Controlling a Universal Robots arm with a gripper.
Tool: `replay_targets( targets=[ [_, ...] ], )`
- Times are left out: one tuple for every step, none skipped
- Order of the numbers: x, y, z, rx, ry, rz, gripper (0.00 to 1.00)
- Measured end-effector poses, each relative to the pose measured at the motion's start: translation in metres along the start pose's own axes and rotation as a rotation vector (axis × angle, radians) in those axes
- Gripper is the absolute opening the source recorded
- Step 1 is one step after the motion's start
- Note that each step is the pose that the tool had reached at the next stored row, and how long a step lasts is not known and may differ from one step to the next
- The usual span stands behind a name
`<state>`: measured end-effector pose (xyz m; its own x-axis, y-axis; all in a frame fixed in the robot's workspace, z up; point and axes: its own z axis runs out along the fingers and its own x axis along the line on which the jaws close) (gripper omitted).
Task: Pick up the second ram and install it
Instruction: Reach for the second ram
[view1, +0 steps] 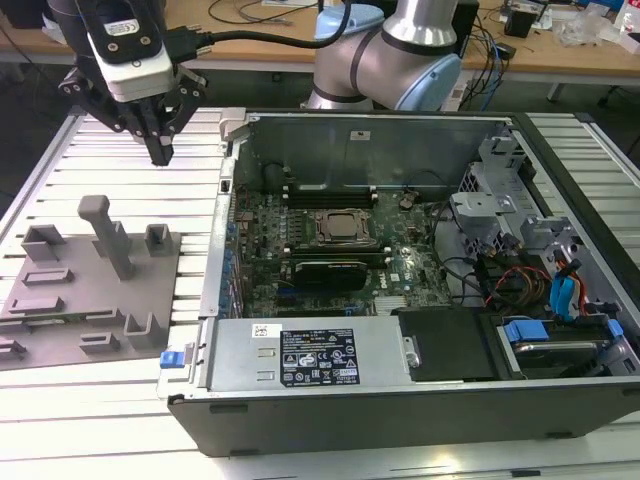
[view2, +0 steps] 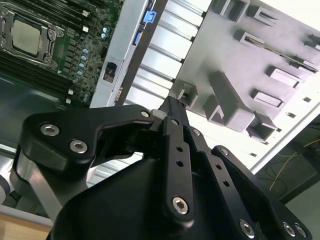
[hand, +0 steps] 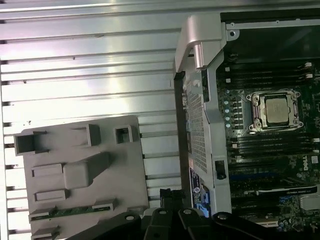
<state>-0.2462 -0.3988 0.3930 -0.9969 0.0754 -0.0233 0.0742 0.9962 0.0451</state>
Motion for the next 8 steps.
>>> replay_targets(
  targets=[
    [0.0017, -0.0001, -0.0001, 0.0, 0.0, 0.0, 0.11],
    [0.0069, -0.0005, -0.0002, 0.0001, 0.0, 0.0, 0.11],
    [0.0099, -0.0007, -0.0002, -0.0001, 0.0, 0.0, 0.11],
    [0.014, -0.001, -0.0003, 0.0, 0.0, 0.0, 0.11],
    [0.0158, -0.0012, -0.0003, -0.0001, 0.0, 0.0, 0.11],
    [0.0181, -0.0014, -0.0004, 0.0, 0.0, 0.0, 0.11],
    [0.0195, -0.0015, -0.0004, 0.0, 0.0, 0.0, 0.11],
    [0.0211, -0.0016, -0.0004, -0.0001, -0.0001, 0.0, 0.11]
  ],
)
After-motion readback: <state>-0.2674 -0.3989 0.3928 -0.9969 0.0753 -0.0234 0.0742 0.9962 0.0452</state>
